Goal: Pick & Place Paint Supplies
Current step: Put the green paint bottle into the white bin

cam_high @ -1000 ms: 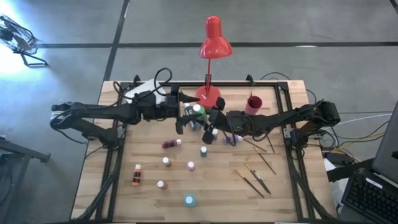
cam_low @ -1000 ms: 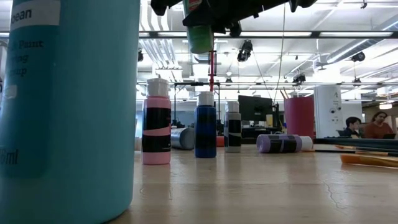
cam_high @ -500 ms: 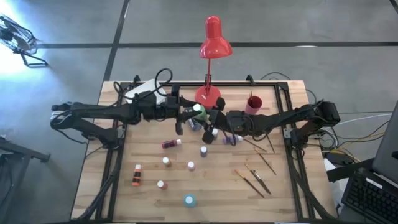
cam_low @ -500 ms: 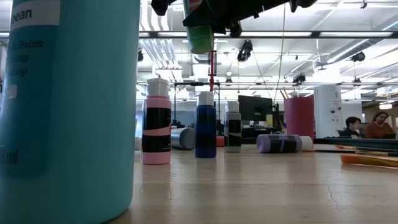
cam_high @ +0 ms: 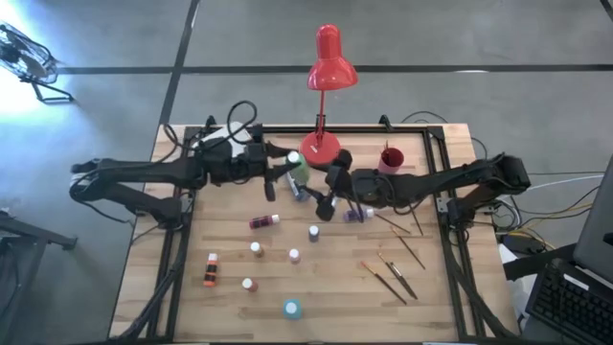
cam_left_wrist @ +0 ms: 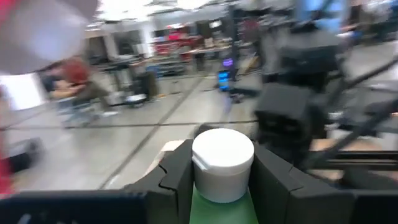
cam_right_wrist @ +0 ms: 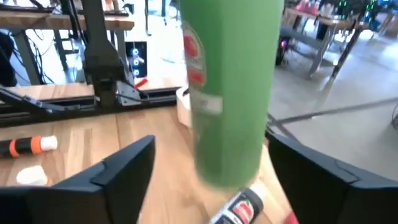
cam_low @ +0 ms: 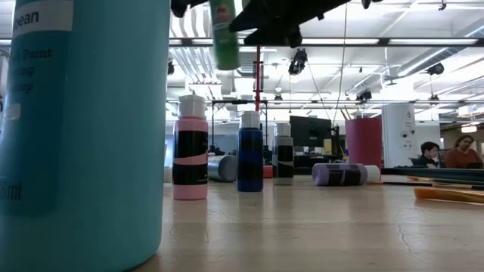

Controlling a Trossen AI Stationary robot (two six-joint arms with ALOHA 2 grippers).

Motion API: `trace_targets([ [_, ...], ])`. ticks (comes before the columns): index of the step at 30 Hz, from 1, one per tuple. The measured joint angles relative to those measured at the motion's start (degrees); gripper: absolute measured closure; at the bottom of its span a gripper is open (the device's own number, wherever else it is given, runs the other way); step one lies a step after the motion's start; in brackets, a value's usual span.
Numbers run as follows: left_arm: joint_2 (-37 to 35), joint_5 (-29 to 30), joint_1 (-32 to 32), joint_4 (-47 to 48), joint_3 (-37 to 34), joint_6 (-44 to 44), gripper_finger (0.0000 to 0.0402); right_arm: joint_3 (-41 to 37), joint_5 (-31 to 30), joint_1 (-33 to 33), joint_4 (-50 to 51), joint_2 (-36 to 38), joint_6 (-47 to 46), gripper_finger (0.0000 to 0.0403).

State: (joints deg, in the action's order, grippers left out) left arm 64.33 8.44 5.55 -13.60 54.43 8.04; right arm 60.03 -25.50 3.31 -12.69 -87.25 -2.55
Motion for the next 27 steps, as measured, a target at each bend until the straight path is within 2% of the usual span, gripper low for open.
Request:
trace_targets([
  [3,-2.05,5.18,-0.03,4.44,-0.13,0.97,0.0281,-0.07,0.02,0.00,4.21,1.58,-1.57,0.0065],
  [6,-4.61,12.99,-0.08,10.18,-0.30,1.44,0.0281,-0.07,-0.04,0.00,8.18,2.68,-3.72,0.0052],
  [9,-6.64,21.11,0.05,14.91,-1.06,1.55,0.0281,-0.26,-0.21,-0.02,11.34,2.85,-4.95,0.0053],
  [12,-9.07,26.18,0.67,16.16,-2.96,1.58,0.0281,-0.74,-0.24,-0.18,12.96,2.85,-5.32,0.0064],
  [22,-19.59,27.05,11.21,8.83,-13.06,0.53,0.0281,-2.75,-0.43,-3.12,12.97,2.78,-7.95,0.0104],
  [27,-20.71,24.44,17.68,6.80,-16.87,-0.41,0.0281,-2.75,-0.44,-4.35,12.79,2.76,-8.00,0.0121],
])
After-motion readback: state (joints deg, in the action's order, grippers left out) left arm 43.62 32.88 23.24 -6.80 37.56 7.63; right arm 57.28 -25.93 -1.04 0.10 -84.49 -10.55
